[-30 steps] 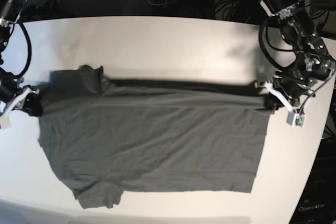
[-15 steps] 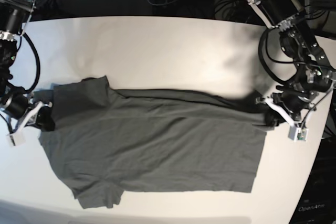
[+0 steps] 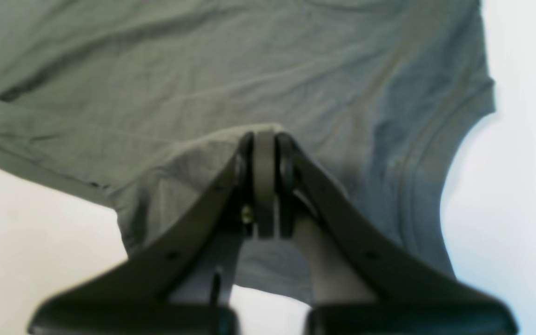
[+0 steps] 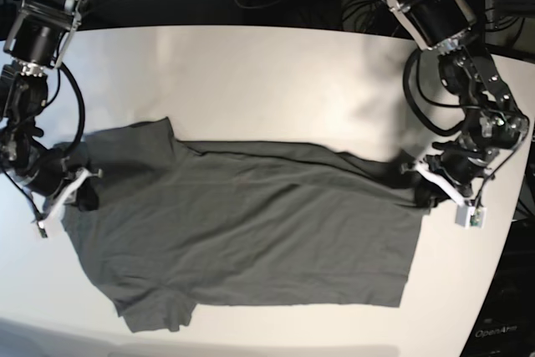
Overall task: Fold the T-shirt properly
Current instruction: 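Lower both grippers, laying the folded edge flat across the shirt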
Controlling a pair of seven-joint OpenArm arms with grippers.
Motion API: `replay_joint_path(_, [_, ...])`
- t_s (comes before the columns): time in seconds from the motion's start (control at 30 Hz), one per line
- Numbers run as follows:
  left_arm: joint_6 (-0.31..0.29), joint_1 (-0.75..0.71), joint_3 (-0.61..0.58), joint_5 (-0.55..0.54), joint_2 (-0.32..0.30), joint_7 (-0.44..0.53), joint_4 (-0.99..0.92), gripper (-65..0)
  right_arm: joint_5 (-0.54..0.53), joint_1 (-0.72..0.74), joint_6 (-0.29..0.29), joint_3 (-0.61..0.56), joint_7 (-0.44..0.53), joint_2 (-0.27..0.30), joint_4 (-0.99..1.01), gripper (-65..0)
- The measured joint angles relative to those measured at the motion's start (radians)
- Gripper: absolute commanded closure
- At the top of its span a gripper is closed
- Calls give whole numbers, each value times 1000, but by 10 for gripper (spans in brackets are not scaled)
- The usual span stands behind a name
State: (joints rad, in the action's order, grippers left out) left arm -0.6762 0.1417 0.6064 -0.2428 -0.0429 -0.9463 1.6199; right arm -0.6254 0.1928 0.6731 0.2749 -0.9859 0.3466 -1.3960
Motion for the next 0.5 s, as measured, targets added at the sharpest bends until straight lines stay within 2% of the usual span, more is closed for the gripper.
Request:
replay_joint_path(0.13, [0,0,-2,-2,-2,42,-42,-18,45,50,0,-1,6,0,66,-9])
replay_joint_path(0.37, [2,37,0,0,-7,64,-104,-18,113,79,0,-79,71,1,74,-9])
replay_joint_path(0.5, [0,47,0,3,-7,110,-135,-18,102,124,0,-98,123,0,183,-9])
